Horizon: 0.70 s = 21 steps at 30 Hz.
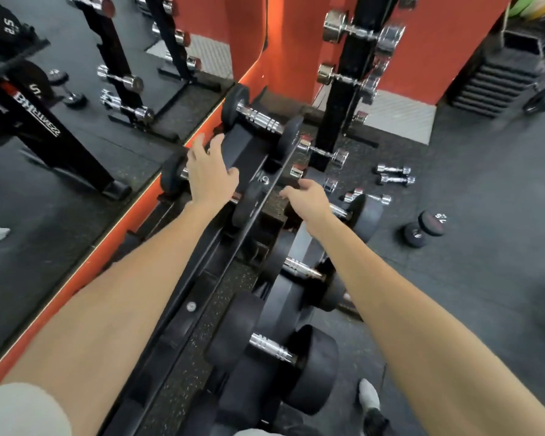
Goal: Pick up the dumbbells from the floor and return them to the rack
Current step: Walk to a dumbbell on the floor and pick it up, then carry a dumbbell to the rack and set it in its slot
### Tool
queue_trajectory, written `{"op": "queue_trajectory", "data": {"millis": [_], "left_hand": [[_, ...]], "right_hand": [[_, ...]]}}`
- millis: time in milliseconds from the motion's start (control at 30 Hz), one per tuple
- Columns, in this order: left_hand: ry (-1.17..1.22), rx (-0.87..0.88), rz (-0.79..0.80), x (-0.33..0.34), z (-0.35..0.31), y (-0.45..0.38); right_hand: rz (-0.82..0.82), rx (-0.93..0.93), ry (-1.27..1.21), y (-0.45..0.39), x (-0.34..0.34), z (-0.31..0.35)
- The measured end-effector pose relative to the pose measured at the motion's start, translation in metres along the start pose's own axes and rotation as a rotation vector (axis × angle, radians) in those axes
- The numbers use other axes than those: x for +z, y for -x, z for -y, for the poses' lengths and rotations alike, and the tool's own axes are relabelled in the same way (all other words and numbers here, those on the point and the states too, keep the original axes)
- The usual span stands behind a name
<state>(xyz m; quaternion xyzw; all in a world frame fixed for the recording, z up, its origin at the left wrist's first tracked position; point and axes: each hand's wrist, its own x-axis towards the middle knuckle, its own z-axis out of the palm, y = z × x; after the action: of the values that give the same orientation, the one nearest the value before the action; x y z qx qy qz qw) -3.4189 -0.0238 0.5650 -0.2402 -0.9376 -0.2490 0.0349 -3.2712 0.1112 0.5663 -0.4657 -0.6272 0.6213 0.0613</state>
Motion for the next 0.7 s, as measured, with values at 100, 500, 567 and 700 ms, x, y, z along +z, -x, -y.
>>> {"op": "queue_trajectory", "data": {"millis": [100,500,567,700], "left_hand": [[0.101,0.088,0.111,0.019,-0.05,0.017],[0.198,0.36,0.585,0.095,-0.303,0.091],[0.185,0.405,0.617,0.112,-0.348,0.104],[0.182,0.412,0.676,0.146,-0.435,0.127]], "right_hand": [[-0.137,0.0,-0.035,0.003,-0.059,-0.016],[-0.399,-0.003,-0.209,0.018,-0.321,-0.079],[-0.414,-0.011,-0.247,0.01,-0.368,-0.091],[-0.481,-0.037,-0.267,0.023,-0.455,-0.096]]}}
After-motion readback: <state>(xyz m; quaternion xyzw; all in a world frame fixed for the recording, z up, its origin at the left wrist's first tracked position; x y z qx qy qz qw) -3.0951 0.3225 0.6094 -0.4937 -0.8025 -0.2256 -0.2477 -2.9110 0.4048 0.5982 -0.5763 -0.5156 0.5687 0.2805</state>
